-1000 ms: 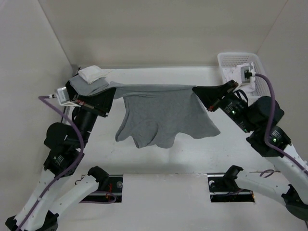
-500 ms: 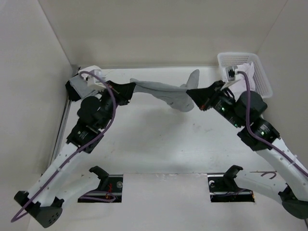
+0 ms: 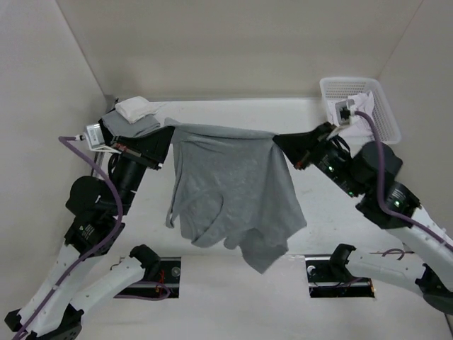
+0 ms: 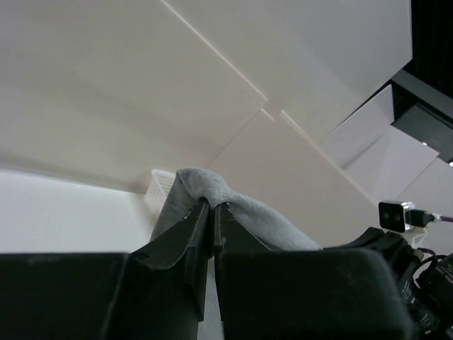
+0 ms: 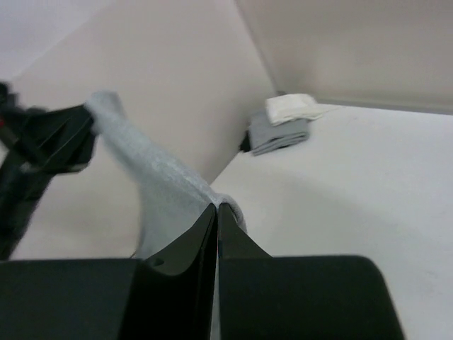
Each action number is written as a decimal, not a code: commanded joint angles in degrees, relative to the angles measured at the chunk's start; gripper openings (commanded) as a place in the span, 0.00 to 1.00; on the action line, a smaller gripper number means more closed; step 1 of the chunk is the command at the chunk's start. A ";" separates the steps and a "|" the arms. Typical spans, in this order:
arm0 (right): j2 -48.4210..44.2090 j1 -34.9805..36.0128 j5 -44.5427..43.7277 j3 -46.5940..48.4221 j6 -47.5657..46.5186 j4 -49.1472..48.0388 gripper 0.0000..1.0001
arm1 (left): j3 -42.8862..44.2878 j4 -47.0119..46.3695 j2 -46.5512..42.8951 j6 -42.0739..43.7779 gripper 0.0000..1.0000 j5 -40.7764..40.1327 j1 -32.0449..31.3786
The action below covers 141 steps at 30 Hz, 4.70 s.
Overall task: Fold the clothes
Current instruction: Flatten the tank top out
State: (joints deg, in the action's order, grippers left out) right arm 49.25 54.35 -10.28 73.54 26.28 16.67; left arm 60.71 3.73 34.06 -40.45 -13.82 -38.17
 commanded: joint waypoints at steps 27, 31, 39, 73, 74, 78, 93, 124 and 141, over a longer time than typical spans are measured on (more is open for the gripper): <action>26.54 -18.92 9.59 -31.12 12.92 -32.39 0.04 | -33.40 -10.19 31.11 -6.39 0.09 -0.25 15.28; 20.82 -14.85 7.92 -38.27 12.56 -31.78 0.08 | -38.55 -3.48 25.53 -8.07 0.19 3.10 15.28; 17.19 -13.79 6.86 -44.79 13.53 -33.27 0.11 | -36.11 -7.14 34.73 -6.05 0.35 3.54 13.79; 20.61 -26.35 -4.83 -48.23 17.66 -34.25 0.49 | -32.93 -7.51 41.09 -2.36 0.01 3.01 13.96; 21.49 -27.31 -4.83 -47.96 17.75 -33.20 0.49 | -33.02 -7.16 39.52 -2.53 0.00 3.27 14.31; 24.56 -28.29 -4.75 -46.30 17.84 -29.60 0.49 | -34.51 -6.37 34.24 -3.32 0.00 3.98 15.80; 34.94 -24.95 -5.98 -36.54 17.84 -17.81 0.38 | -40.76 -12.25 30.27 -6.14 0.00 9.51 23.89; 28.03 -24.77 3.61 -40.05 17.23 -23.70 0.00 | -39.09 -11.12 24.66 -8.24 0.00 10.39 23.19; -4.26 -2.38 -22.49 12.83 -3.33 7.68 0.00 | 13.79 7.78 4.69 -7.89 0.00 7.58 19.06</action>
State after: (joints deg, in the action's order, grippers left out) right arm 42.52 47.92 -24.91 79.53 29.71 18.83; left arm 67.81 10.37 37.69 -48.84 -5.63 -19.18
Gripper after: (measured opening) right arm 0.005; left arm 0.007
